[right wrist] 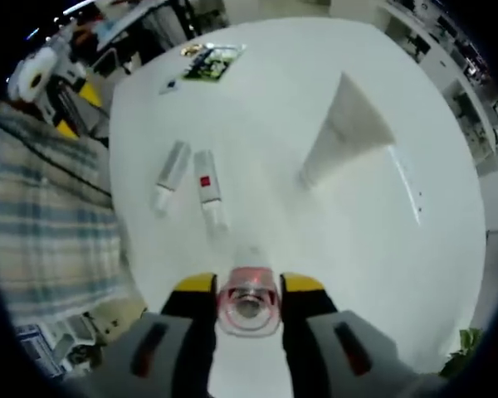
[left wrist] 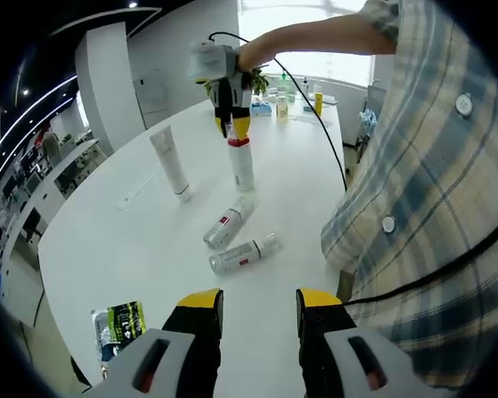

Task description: Arrange the skincare products in the storage area until every visible bottle or jar stands upright without overlapping.

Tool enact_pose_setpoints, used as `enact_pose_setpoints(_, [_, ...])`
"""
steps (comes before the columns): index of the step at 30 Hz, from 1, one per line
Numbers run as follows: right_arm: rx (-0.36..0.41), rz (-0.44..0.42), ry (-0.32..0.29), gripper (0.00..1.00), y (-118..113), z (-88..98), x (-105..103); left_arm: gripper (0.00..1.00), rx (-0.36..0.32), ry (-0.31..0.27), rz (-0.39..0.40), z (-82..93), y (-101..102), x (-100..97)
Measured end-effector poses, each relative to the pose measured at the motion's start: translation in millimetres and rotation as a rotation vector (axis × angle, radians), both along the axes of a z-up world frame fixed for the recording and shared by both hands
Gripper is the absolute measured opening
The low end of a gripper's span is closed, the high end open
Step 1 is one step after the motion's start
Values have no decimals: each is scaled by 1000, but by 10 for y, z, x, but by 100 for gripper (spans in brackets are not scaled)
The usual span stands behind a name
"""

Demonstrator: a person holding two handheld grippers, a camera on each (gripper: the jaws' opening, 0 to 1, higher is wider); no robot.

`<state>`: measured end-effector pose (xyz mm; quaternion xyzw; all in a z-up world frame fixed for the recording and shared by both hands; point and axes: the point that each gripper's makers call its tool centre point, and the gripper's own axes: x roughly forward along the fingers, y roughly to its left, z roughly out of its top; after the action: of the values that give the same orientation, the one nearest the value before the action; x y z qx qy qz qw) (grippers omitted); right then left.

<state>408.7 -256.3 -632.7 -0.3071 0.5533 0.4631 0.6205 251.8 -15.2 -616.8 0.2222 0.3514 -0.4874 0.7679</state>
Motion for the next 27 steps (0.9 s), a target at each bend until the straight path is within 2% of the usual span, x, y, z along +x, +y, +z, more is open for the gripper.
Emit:
enact_pose_setpoints(1, [41, -16, -10, 31, 36, -11, 7, 36, 0, -2, 0, 4, -1, 6])
enact_pose_setpoints(2, [45, -12, -53, 33, 17, -26, 73, 36, -2, -4, 0, 13, -4, 14])
enact_pose_setpoints(4, [34, -28, -38, 35, -38, -61, 41, 36, -4, -5, 1, 21, -8, 19])
enact_pose_setpoints(9, [60, -45, -79, 44, -72, -64, 79, 36, 3, -2, -8, 11, -4, 11])
enact_pose_setpoints(13, [112, -113, -153, 50, -109, -4, 166, 36, 6, 2, -14, 3, -16, 3])
enact_pose_setpoints(15, [150, -177, -177, 52, -128, 8, 179, 36, 7, 5, -19, -5, -37, -3])
enact_pose_setpoints(19, [285, -387, -231, 56, -178, -7, 181, 36, 7, 10, -25, -17, -68, -15])
enact_pose_setpoints(21, [376, -488, -309, 59, -197, -23, 217, 36, 10, 15, -33, -26, -89, -27])
enact_pose_setpoints(22, [432, -534, -327, 60, -182, -48, 172, 36, 11, 16, -36, -31, -93, -30])
enact_pose_setpoints(23, [457, -581, -332, 60, -185, -72, 143, 36, 14, 18, -40, -36, -94, -32])
enact_pose_setpoints(24, [506, -656, -349, 59, -168, -108, 107, 36, 18, 19, -42, -42, -90, -27])
enact_pose_setpoints(26, [539, -718, -374, 59, -153, -182, 48, 36, 20, 20, -41, -46, -80, -10])
enact_pose_setpoints(27, [524, -748, -384, 59, -156, -262, -5, 36, 19, 20, -40, -44, -75, 0])
